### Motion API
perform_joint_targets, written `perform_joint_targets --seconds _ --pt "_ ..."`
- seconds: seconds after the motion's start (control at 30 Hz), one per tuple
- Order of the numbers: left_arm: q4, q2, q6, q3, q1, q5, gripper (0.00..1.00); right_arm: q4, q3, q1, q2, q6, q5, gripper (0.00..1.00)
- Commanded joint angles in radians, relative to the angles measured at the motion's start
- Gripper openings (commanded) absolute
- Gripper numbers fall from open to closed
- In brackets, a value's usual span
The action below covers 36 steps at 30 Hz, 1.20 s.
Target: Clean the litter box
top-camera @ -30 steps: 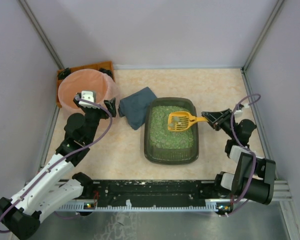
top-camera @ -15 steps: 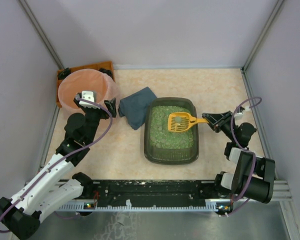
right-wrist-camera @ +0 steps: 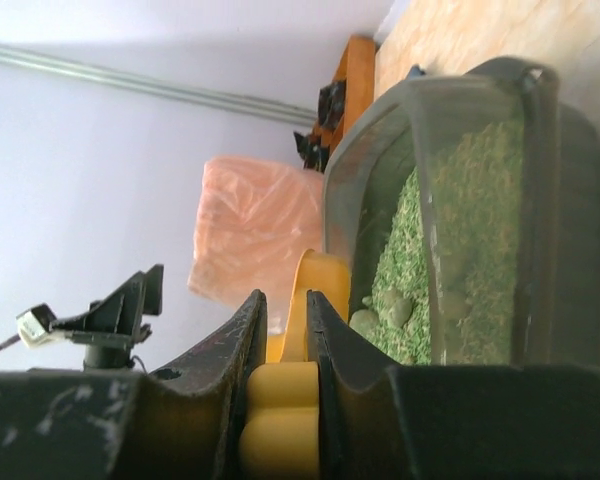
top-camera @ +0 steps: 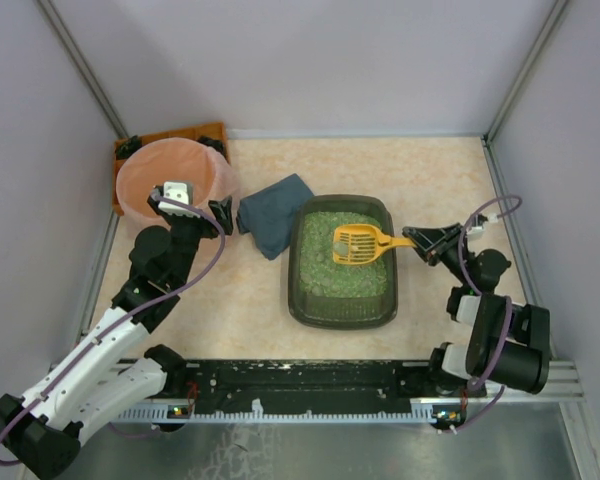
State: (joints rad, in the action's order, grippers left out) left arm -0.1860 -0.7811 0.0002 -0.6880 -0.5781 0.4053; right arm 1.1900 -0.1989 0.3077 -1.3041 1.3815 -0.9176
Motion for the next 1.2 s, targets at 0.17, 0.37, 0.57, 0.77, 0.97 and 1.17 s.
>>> perform_joint_targets --seconds 0.17,0.37,0.57,0.77,0.97,1.17 --pt "-0.010 -0.004 -0.003 -0.032 0.000 -0.005 0.96 0.192 0.020 0.022 -0.061 0.051 0.007 0.00" --pt "-0.013 -0.007 -0.002 -0.031 0.000 -0.003 0.96 0.296 0.013 -0.005 -0.100 0.100 -0.005 0.00" --pt "-0.014 -0.010 -0.002 -0.031 0.000 -0.005 0.96 0.301 0.016 -0.025 -0.100 0.097 0.006 0.00" --pt "0.004 0.013 -0.028 -0.041 0.000 0.027 0.97 0.309 0.029 -0.021 -0.090 0.114 0.027 0.00" --pt "0.120 0.051 -0.094 -0.090 0.000 0.010 0.98 0.293 -0.015 -0.035 -0.050 0.176 0.044 0.00" --pt "0.296 0.140 -0.131 -0.110 0.000 -0.005 0.98 -0.210 -0.166 -0.125 0.146 0.012 0.147 0.00"
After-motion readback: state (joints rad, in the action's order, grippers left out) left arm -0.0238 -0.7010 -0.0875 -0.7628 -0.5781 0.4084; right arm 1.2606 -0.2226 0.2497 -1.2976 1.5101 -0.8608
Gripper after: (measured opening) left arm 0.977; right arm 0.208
